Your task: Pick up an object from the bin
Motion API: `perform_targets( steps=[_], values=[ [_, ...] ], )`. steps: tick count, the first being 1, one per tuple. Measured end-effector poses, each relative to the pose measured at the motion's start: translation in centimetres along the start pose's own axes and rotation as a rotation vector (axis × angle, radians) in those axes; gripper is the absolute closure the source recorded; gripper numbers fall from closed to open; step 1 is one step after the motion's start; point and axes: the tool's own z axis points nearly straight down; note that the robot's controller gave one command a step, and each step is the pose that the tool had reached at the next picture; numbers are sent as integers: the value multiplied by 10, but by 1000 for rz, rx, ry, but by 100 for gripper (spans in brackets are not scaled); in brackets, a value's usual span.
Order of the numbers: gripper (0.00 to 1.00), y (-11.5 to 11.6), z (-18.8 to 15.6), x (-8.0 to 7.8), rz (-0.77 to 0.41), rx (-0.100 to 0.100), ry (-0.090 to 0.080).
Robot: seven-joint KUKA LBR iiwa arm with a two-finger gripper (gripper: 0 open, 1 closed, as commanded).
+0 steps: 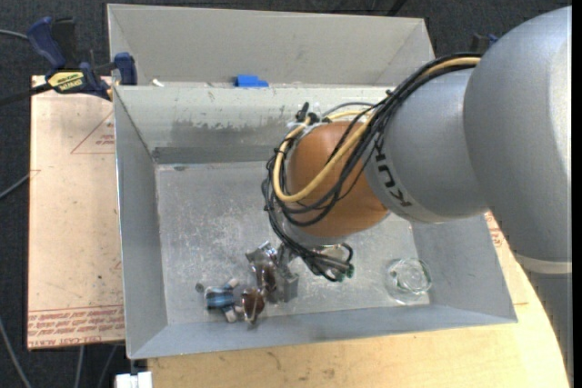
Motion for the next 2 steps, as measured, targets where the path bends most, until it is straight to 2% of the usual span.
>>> perform_targets(
  steps=[1,2],
  values=[
    [100,-23,-26,1,-19,-2,-1],
    [100,-43,-8,26,-38,1,-2]
  ],
)
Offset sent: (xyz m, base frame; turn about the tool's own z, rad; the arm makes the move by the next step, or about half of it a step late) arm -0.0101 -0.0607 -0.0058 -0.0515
